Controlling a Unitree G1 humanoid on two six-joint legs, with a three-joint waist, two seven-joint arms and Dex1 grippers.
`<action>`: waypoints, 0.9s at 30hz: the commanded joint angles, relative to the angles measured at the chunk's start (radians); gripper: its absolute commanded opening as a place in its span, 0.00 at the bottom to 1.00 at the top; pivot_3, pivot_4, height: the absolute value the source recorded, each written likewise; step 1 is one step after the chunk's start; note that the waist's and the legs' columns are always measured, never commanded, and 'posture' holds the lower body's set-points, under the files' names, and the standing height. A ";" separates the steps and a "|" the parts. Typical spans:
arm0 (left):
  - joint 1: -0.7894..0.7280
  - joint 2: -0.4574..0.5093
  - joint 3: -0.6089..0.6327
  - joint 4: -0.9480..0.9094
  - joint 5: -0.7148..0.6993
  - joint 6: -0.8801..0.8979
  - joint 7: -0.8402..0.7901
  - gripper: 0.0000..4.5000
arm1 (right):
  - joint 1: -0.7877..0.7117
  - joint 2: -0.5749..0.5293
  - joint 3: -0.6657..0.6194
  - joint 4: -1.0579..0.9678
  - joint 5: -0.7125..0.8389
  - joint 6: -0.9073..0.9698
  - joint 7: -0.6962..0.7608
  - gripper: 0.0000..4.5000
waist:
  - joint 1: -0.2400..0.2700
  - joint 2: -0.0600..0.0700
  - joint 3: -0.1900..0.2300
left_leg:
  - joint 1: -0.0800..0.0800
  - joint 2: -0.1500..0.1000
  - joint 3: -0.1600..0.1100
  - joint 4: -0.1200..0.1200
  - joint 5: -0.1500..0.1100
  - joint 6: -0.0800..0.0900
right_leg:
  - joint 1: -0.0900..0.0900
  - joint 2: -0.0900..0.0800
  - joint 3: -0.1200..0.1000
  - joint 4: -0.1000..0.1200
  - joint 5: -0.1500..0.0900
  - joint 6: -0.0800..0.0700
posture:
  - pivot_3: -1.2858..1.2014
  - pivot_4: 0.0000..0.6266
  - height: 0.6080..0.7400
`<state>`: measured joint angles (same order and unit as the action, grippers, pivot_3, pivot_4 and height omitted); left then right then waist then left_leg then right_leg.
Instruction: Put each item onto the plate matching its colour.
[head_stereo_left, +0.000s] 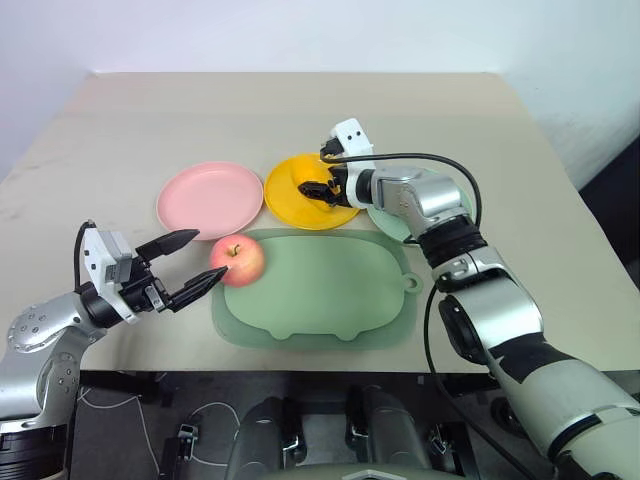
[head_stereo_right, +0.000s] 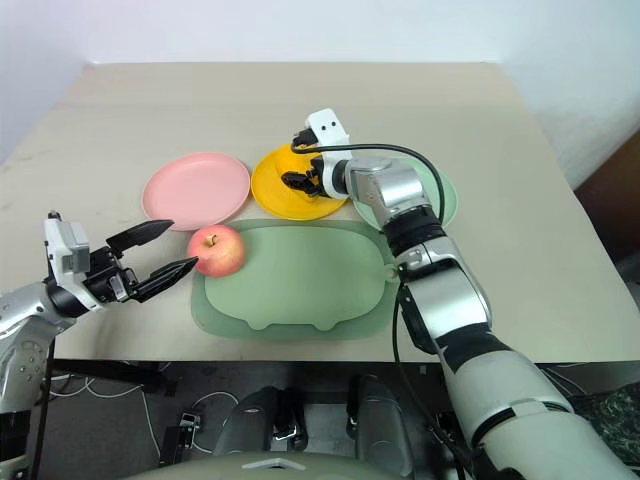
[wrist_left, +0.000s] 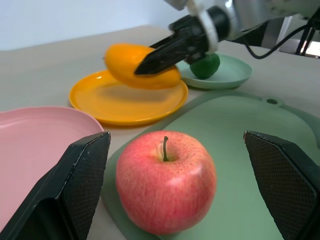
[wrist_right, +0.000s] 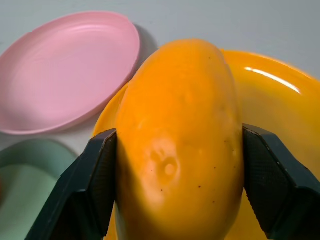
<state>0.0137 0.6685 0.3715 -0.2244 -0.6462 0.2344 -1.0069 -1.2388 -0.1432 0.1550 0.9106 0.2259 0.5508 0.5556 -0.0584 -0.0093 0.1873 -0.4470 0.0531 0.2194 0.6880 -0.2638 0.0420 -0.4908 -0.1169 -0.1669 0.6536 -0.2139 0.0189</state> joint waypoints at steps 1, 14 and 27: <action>0.013 0.005 0.030 -0.050 -0.021 -0.001 0.013 1.00 | -0.063 0.034 -0.026 0.116 -0.045 -0.098 -0.010 0.70 | -0.002 0.000 0.000 | 0.000 0.000 0.000 0.000 0.000 0.000 | 0.000 0.000 0.000 0.000 0.000 0.000 | 0.52 0.24 0.67; 0.034 0.012 0.035 -0.097 -0.039 0.028 0.043 1.00 | -0.092 0.057 -0.088 0.174 -0.114 -0.221 -0.030 0.99 | -0.012 0.000 0.000 | 0.000 0.000 0.000 0.000 0.000 -0.001 | 0.000 -0.001 0.001 0.001 0.000 0.000 | 0.52 0.24 0.67; 0.046 0.018 0.066 -0.093 -0.056 0.036 0.043 1.00 | 0.398 -0.225 -0.203 -0.968 0.186 0.230 0.188 0.99 | -0.002 -0.001 -0.001 | 0.002 0.000 -0.003 0.000 0.001 -0.002 | 0.002 -0.002 0.001 0.001 0.000 0.000 | 0.52 0.24 0.67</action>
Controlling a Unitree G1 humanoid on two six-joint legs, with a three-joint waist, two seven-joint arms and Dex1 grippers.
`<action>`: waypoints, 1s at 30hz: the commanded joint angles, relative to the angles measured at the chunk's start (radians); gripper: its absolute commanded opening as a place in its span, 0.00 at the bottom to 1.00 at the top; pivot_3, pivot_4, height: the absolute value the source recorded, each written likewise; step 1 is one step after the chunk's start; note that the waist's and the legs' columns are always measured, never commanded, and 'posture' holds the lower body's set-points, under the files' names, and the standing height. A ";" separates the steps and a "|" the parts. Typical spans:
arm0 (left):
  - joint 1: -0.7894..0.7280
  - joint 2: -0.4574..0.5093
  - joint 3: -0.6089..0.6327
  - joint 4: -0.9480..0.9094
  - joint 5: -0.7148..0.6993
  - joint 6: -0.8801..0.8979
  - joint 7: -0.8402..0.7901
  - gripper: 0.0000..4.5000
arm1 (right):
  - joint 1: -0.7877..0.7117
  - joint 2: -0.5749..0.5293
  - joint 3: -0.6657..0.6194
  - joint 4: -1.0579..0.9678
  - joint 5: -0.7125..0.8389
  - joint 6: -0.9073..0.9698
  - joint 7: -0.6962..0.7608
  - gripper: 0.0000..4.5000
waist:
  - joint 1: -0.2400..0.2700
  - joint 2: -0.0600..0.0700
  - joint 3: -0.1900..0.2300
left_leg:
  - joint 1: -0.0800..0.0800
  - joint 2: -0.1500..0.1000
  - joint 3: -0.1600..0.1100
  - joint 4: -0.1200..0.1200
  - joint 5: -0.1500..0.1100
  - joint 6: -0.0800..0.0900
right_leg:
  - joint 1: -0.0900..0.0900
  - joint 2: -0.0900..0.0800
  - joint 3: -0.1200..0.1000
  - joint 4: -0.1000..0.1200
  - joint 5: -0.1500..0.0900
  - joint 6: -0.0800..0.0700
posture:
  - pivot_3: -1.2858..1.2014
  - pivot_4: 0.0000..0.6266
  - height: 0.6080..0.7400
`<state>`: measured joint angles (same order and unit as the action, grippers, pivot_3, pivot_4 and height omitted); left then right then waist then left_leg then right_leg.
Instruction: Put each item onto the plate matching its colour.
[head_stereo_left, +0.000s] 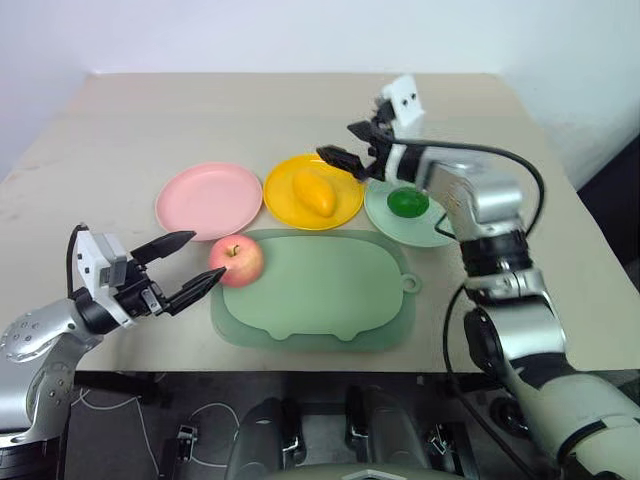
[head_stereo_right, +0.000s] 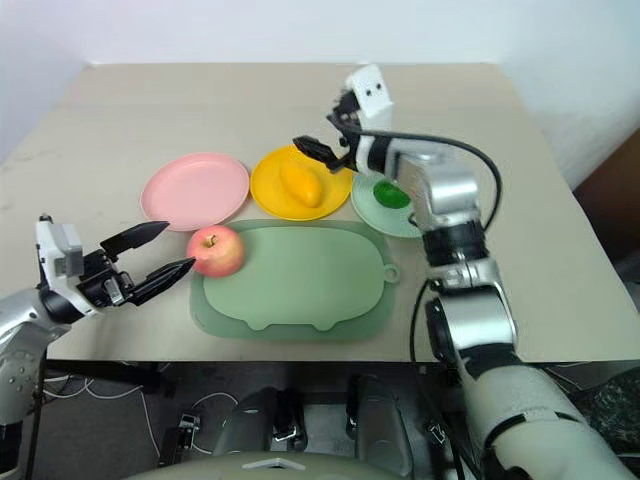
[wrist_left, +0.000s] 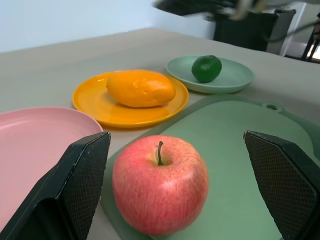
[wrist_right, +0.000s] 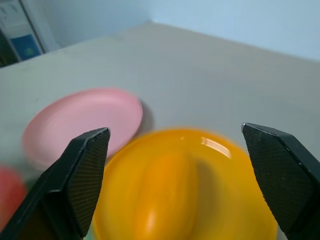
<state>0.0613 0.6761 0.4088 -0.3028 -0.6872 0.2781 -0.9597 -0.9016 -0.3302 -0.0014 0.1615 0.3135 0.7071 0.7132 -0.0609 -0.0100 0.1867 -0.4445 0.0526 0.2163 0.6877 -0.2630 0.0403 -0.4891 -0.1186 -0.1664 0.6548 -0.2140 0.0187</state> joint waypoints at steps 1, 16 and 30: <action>-0.001 0.008 0.029 -0.007 -0.016 -0.008 -0.005 1.00 | 0.103 -0.058 -0.062 -0.284 0.131 0.102 0.039 0.99 | 0.002 0.000 0.000 | 0.000 0.000 0.000 0.000 0.000 0.000 | 0.000 0.000 0.000 0.000 0.000 0.000 | 0.52 0.24 0.67; -0.086 -0.025 -0.076 0.147 0.060 -0.054 -0.045 1.00 | 0.322 -0.156 -0.057 -0.498 0.182 0.114 -0.016 0.99 | 0.024 0.000 0.000 | 0.001 0.000 0.000 0.000 0.000 0.000 | 0.002 0.000 0.000 -0.003 0.000 0.000 | 0.52 0.24 0.67; -0.288 -0.089 -0.240 0.417 0.184 -0.173 -0.148 1.00 | 0.368 -0.192 -0.095 -0.556 0.200 0.138 -0.105 0.99 | 0.024 -0.001 0.000 | 0.001 0.000 0.000 0.000 0.000 0.000 | 0.003 0.000 -0.001 -0.003 0.000 0.000 | 0.52 0.24 0.67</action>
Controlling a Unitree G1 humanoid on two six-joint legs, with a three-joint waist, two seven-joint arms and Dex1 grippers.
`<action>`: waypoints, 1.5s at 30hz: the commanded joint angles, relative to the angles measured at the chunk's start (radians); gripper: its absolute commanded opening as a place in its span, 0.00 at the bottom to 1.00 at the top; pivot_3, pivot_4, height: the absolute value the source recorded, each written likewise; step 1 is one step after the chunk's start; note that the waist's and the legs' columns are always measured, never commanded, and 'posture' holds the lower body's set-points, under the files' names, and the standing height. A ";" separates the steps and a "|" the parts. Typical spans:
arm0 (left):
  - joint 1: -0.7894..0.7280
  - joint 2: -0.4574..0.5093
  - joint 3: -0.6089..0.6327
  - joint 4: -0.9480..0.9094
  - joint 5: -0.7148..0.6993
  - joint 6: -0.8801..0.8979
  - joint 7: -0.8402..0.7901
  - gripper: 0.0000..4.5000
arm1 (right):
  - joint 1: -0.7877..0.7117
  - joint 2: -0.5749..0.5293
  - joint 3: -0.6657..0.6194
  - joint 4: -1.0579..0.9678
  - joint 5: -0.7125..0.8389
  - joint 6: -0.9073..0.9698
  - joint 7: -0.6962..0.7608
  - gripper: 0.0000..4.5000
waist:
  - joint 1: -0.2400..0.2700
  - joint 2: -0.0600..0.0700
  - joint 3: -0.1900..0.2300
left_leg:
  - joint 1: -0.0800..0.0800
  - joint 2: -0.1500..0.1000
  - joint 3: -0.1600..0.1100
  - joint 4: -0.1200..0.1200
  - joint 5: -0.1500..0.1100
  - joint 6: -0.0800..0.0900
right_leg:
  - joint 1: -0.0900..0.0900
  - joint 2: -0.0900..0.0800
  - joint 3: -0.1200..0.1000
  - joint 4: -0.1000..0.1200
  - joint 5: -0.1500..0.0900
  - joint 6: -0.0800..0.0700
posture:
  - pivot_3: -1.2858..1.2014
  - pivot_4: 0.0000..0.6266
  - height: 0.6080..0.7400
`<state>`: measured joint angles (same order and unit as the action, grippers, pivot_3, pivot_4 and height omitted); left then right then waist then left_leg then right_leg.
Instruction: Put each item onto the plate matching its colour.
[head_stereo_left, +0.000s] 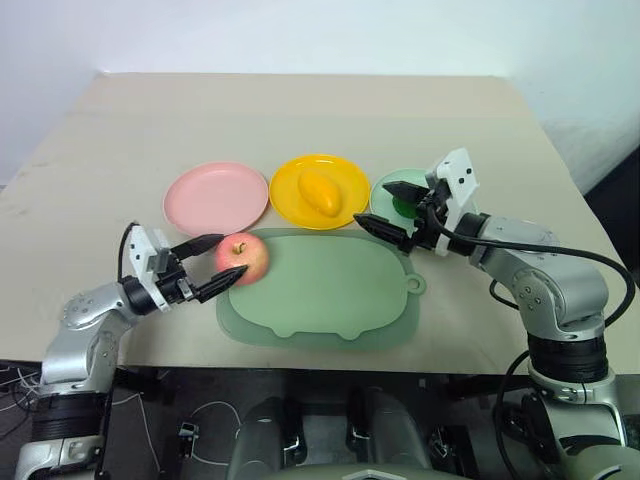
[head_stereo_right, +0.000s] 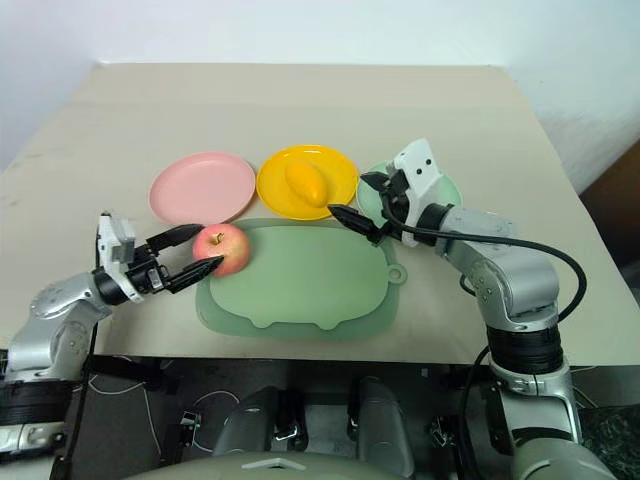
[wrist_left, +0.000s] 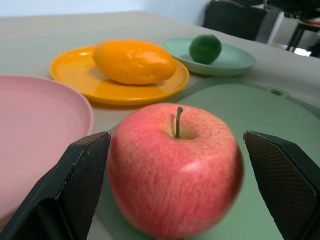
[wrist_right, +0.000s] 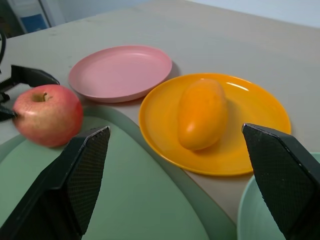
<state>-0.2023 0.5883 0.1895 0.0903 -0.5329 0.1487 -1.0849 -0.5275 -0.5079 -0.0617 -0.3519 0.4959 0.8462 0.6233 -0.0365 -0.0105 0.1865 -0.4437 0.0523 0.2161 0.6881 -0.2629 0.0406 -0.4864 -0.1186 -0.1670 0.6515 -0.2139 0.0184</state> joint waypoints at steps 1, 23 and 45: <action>-0.040 -0.008 -0.034 0.047 0.043 -0.059 -0.030 1.00 | -0.005 -0.017 -0.036 -0.042 0.016 -0.002 -0.019 0.99 | 0.000 0.000 0.000 | 0.000 0.000 0.000 0.000 0.000 0.000 | 0.000 0.000 0.000 0.000 0.000 0.000 | 0.52 0.24 0.67; -0.096 -0.026 -0.081 0.121 0.055 -0.064 -0.087 0.81 | -0.014 -0.030 -0.031 -0.020 0.010 -0.016 -0.063 1.00 | 0.018 0.000 0.000 | 0.002 0.001 -0.003 0.008 -0.003 0.004 | 0.007 0.000 -0.002 0.000 0.000 0.000 | 0.52 0.24 0.67; -0.463 -0.116 0.048 0.340 0.175 -0.062 0.457 0.81 | -0.015 -0.002 -0.015 -0.008 0.007 -0.035 -0.087 1.00 | 0.023 -0.001 0.000 | 0.000 0.000 -0.004 0.010 -0.002 0.008 | 0.008 0.001 -0.003 0.001 0.001 0.001 | 0.52 0.24 0.67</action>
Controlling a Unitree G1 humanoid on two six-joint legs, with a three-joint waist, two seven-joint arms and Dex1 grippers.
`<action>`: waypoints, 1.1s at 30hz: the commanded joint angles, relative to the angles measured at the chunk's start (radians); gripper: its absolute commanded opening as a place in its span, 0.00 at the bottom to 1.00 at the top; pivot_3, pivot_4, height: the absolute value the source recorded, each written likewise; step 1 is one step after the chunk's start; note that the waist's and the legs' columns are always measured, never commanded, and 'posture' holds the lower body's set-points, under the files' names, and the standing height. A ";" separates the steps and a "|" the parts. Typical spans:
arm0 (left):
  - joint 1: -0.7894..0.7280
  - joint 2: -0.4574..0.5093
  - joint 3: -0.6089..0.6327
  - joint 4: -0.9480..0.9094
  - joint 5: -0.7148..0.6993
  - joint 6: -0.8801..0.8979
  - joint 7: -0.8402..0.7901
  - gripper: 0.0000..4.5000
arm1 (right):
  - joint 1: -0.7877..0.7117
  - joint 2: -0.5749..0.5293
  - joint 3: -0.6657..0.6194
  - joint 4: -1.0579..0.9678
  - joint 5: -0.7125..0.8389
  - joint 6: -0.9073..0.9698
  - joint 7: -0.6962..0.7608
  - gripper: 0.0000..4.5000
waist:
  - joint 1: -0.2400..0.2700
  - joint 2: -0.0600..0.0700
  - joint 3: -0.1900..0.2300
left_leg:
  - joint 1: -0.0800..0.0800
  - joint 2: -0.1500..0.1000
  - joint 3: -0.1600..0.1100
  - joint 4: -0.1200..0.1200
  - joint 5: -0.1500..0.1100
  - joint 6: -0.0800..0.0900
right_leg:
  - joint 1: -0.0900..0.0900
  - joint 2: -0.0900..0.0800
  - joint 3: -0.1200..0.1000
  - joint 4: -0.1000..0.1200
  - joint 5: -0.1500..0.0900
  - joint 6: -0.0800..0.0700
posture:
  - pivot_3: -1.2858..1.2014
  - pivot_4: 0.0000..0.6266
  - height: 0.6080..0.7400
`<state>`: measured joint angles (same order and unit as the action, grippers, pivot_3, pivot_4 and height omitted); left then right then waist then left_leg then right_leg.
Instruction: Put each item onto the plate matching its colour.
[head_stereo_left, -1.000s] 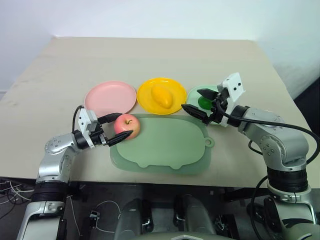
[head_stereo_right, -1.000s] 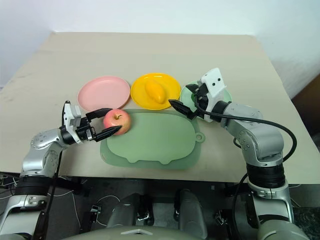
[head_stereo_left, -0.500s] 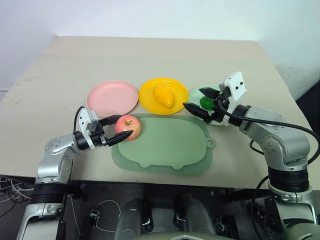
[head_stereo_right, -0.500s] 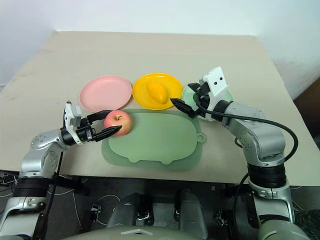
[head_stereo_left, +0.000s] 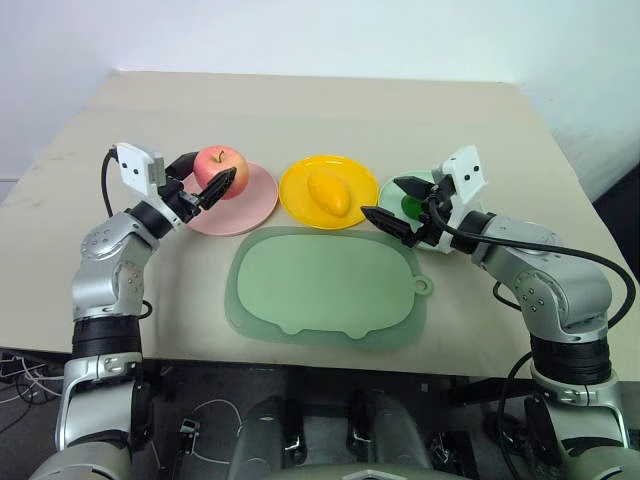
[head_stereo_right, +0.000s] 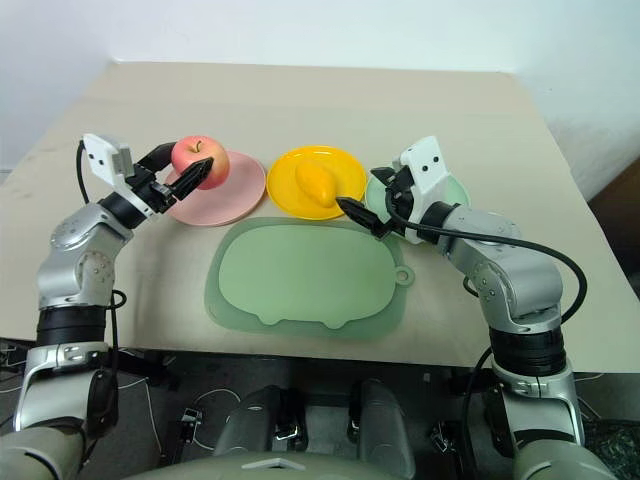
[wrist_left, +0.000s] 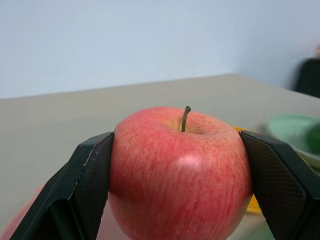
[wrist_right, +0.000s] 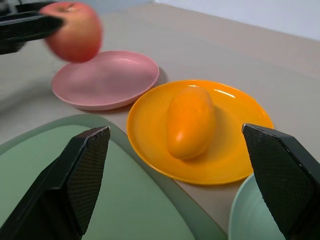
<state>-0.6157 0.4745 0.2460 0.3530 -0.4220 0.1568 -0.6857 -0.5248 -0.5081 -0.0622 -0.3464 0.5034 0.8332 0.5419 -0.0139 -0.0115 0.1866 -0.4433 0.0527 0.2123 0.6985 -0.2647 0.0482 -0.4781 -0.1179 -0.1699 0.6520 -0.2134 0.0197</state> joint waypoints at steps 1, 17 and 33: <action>-0.061 -0.004 -0.014 0.107 0.078 -0.079 0.065 0.81 | -0.018 -0.003 -0.015 -0.013 0.000 -0.022 -0.007 1.00 | -0.001 0.000 0.000 | 0.000 0.000 0.000 0.000 0.000 0.000 | 0.000 0.000 0.000 0.000 0.000 0.000 | 0.52 0.24 0.67; -0.063 -0.023 -0.029 0.179 0.139 -0.026 0.138 1.00 | 0.003 -0.020 -0.031 -0.035 0.007 -0.018 -0.033 1.00 | -0.001 0.000 0.000 | 0.000 0.000 0.000 0.000 -0.001 -0.002 | 0.000 -0.001 0.000 0.001 0.000 0.000 | 0.52 0.24 0.67; 0.129 0.076 0.073 -0.195 0.011 0.094 0.067 1.00 | 0.024 -0.012 -0.028 -0.036 0.010 -0.040 -0.024 1.00 | -0.004 0.000 0.000 | 0.000 0.000 0.000 0.000 -0.001 -0.002 | -0.001 -0.001 0.000 0.001 0.000 0.000 | 0.52 0.24 0.67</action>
<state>-0.4961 0.5238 0.2683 0.2496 -0.3662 0.2448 -0.5941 -0.5010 -0.5202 -0.0645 -0.3491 0.5040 0.8200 0.5158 -0.0176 -0.0117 0.1867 -0.4430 0.0530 0.2124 0.6986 -0.2659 0.0460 -0.4787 -0.1185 -0.1698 0.6530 -0.2135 0.0198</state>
